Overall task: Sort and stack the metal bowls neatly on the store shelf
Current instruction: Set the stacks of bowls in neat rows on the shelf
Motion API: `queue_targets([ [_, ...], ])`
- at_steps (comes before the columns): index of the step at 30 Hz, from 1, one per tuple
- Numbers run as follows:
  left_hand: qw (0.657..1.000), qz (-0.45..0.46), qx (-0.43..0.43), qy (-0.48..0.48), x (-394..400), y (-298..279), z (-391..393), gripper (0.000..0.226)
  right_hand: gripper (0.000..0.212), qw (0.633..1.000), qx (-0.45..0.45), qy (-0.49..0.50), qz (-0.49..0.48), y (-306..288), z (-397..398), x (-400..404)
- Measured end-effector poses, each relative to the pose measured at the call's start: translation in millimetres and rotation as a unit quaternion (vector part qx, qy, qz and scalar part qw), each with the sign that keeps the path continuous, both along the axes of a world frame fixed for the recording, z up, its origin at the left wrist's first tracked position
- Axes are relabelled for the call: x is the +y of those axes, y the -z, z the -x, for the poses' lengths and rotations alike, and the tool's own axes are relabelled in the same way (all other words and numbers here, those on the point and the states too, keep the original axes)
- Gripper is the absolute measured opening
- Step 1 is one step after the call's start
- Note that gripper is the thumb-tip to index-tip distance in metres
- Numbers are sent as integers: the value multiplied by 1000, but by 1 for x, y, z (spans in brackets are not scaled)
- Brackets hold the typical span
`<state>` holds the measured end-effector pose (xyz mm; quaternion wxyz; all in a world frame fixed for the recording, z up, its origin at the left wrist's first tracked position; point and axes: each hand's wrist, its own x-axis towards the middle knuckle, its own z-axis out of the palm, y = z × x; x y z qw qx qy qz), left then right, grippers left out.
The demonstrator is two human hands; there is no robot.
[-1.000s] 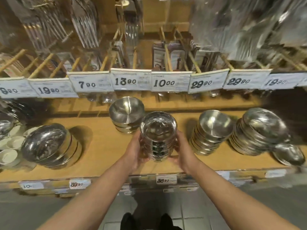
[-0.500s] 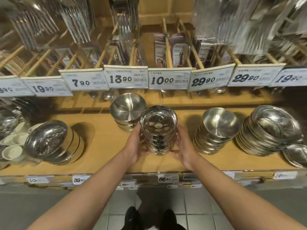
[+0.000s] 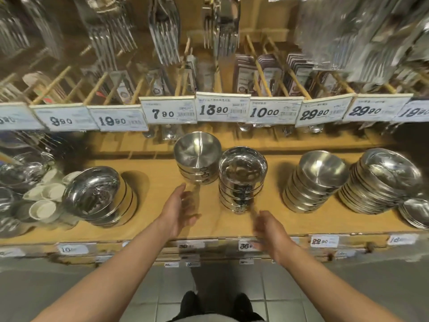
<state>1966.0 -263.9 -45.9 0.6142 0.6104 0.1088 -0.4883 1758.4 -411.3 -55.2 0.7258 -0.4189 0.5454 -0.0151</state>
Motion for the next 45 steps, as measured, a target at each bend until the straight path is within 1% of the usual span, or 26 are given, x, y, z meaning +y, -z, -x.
queue_targets([
  [3,1000,0,-4,-13,21,-3,-16,54,34,1000,6,-25,-8,-2,-14,30],
  [7,1000,-3,-15,-20,43,-9,-35,50,32,999,-18,-45,-20,-10,-45,66],
  [12,1000,-2,-8,-19,61,-19,-46,54,26,998,-63,-15,-15,-21,-81,97],
  [15,999,25,0,-34,61,-19,-50,49,21,995,-96,9,-8,-28,-97,104],
  [17,998,43,1,-43,57,-18,-53,44,18,995,-101,16,1,-31,-107,104],
  [24,999,25,-39,-14,25,-25,-65,54,21,994,-106,22,28,-36,-147,89],
  [26,999,22,-46,-1,11,-26,-71,47,22,993,-107,21,41,-32,-157,82],
  [28,998,27,-48,16,-2,-24,-77,28,22,993,-104,21,51,-27,-166,76],
  [29,998,29,-53,23,-8,-23,-81,23,25,993,-107,22,50,-24,-170,74],
  [30,997,27,-60,30,-13,-21,-84,27,29,993,-111,26,44,-20,-173,72],
  [33,995,30,-78,54,-26,-16,-91,55,38,993,-107,38,28,-13,-178,67],
  [35,994,39,-78,63,-35,-15,-93,61,38,994,-103,41,27,-8,-179,64],
  [39,993,41,-92,59,-52,-15,-98,50,34,994,-95,45,13,-1,-177,58],
  [42,992,13,-115,53,-60,-13,-98,49,38,993,-105,56,-1,1,-177,55],
  [45,991,-1,-123,46,-64,-9,-98,49,31,993,-108,48,4,1,-175,58],
])
